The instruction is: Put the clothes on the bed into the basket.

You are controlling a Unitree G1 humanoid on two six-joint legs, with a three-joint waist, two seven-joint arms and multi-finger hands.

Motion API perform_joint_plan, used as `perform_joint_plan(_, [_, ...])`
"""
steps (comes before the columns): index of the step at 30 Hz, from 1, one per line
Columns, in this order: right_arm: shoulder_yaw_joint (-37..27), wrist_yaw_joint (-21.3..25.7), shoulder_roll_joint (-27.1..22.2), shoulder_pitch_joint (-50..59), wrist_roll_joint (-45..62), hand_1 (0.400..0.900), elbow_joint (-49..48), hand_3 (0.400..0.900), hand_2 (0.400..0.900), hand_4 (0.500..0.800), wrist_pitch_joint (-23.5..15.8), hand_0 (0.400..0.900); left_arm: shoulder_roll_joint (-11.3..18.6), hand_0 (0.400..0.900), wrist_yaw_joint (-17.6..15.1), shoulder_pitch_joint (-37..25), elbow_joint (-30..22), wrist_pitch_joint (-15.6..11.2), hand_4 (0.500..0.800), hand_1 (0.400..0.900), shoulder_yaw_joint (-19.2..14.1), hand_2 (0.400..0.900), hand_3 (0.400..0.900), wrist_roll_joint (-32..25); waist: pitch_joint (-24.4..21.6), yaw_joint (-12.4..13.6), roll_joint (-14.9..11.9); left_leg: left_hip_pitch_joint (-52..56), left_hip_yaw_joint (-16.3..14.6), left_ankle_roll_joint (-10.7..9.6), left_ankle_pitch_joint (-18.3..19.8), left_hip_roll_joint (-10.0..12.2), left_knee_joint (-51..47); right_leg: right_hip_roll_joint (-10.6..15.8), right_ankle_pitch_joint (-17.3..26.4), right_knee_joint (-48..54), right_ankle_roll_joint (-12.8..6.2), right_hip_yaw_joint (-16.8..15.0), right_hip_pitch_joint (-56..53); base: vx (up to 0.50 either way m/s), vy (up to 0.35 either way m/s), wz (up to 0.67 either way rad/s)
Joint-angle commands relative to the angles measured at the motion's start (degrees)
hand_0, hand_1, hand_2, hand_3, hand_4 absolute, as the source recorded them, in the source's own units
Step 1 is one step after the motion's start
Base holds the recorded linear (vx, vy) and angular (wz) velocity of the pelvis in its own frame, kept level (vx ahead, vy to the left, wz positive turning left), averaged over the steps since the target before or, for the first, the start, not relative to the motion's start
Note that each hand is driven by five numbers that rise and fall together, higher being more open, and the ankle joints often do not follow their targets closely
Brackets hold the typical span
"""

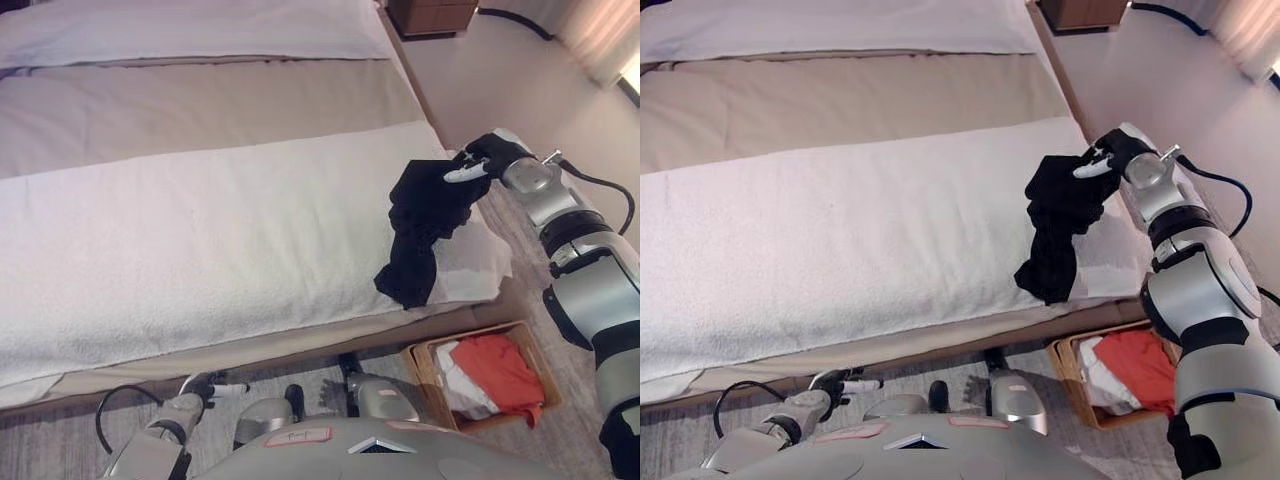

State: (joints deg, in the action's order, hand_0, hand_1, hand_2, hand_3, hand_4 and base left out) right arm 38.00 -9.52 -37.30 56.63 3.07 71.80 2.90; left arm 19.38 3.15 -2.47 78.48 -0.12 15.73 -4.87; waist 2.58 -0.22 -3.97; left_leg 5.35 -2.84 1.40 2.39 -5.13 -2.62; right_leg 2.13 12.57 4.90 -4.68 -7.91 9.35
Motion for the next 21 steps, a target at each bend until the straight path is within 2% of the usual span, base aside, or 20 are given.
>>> perform_joint_plan(1, [2.34, 2.48, -10.28, 10.82, -3.19, 0.4, 5.21, 0.4, 0.4, 0.5, -2.39, 0.4, 4.84, 0.9, 0.15, 1.28, 3.22, -0.4, 0.8, 0.9, -0.17, 0.9, 0.9, 2.21, -1.95, -1.83, 1.13, -1.64, -3.5, -0.08, 3.75, 2.8, 1.21, 0.64, -7.83, -5.2, -3.69, -0.64, -2.51, -0.04, 0.049, -0.6])
perform_joint_plan(3, [2.28, 2.35, -11.19, 10.58, -3.54, 0.4, 5.37, 0.4, 0.4, 0.5, -2.31, 0.4, 4.94, 0.9, 0.29, 1.61, 3.23, -0.39, 0.8, 0.9, -0.35, 0.9, 0.9, 2.35, -1.9, -2.02, 1.16, -1.4, -4.24, 0.03, 3.97, 2.82, 1.27, 0.49, -7.68, -5.39, -3.81, -1.31, -2.31, -0.03, 0.041, -0.46])
perform_joint_plan(6, [1.69, 2.37, -14.54, 9.64, -4.55, 0.4, 6.57, 0.4, 0.4, 0.5, -2.16, 0.4, 5.13, 0.9, 0.53, 1.92, 2.88, -0.43, 0.8, 0.9, -0.45, 0.9, 0.9, 3.03, -1.63, -3.64, 1.63, -0.81, -6.7, 0.58, 4.66, 2.64, 1.76, 0.04, -6.92, -5.72, -4.52, -3.75, -1.54, -0.04, 0.059, -0.56])
perform_joint_plan(11, [0.71, 2.04, -17.33, 7.93, -5.41, 0.4, 7.7, 0.4, 0.4, 0.5, -1.85, 0.4, 5.25, 0.9, 0.65, 1.56, 2.32, -0.39, 0.8, 0.9, -0.18, 0.9, 0.9, 3.31, -1.37, -4.93, 2.08, -0.45, -8.8, 0.91, 5.21, 2.47, 2.14, -0.27, -6.24, -5.69, -5.07, -5.6, -1.03, -0.02, 0.029, -0.28])
perform_joint_plan(21, [-4.75, 1.37, -25.56, -0.51, -6.07, 0.4, 9.35, 0.4, 0.4, 0.5, -1.38, 0.4, 5.41, 0.9, 0.9, 1.28, 1.73, -0.21, 0.8, 0.9, 0.01, 0.9, 0.9, 4.37, -1.0, -7.73, 3.34, -0.12, -10.16, 0.99, 5.58, 2.31, 2.09, -0.08, -5.89, -5.49, -5.62, -6.46, -0.69, -0.01, 0.012, -0.09])
